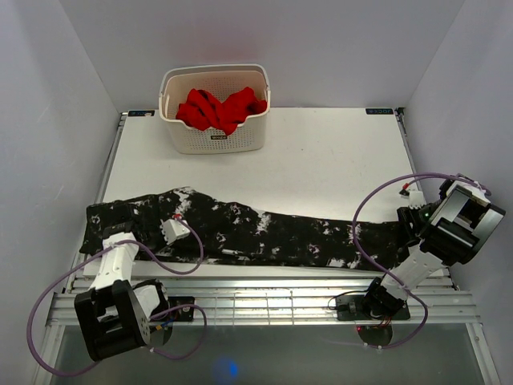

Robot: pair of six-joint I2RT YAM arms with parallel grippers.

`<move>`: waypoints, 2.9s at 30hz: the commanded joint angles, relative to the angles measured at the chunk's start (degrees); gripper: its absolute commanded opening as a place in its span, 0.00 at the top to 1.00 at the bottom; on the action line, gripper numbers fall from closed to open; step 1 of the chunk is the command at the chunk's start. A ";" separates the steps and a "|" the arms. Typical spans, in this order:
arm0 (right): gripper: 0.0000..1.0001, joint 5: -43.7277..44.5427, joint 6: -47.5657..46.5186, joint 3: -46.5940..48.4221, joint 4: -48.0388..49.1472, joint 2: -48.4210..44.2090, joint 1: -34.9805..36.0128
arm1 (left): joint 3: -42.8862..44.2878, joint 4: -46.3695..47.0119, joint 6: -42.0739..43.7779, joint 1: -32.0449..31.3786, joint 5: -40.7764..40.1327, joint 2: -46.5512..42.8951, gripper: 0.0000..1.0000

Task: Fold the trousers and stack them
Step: Fold the trousers

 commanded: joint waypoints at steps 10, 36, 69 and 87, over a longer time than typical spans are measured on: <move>0.49 -7.09 -0.12 -1.79 -3.26 -2.08 0.41 | 3.54 2.13 -3.05 0.74 -4.77 5.37 1.00; 0.54 -9.11 6.02 -11.89 3.32 -6.92 5.59 | 5.03 1.51 -7.36 -1.63 -5.47 7.22 1.00; 0.92 -11.49 9.10 3.56 -5.02 -12.72 5.94 | 10.82 -2.27 -10.26 -3.83 -6.53 7.57 1.00; 0.92 0.03 6.11 0.61 2.88 -8.25 2.78 | 10.85 -4.21 -8.77 -7.43 -3.35 1.51 1.00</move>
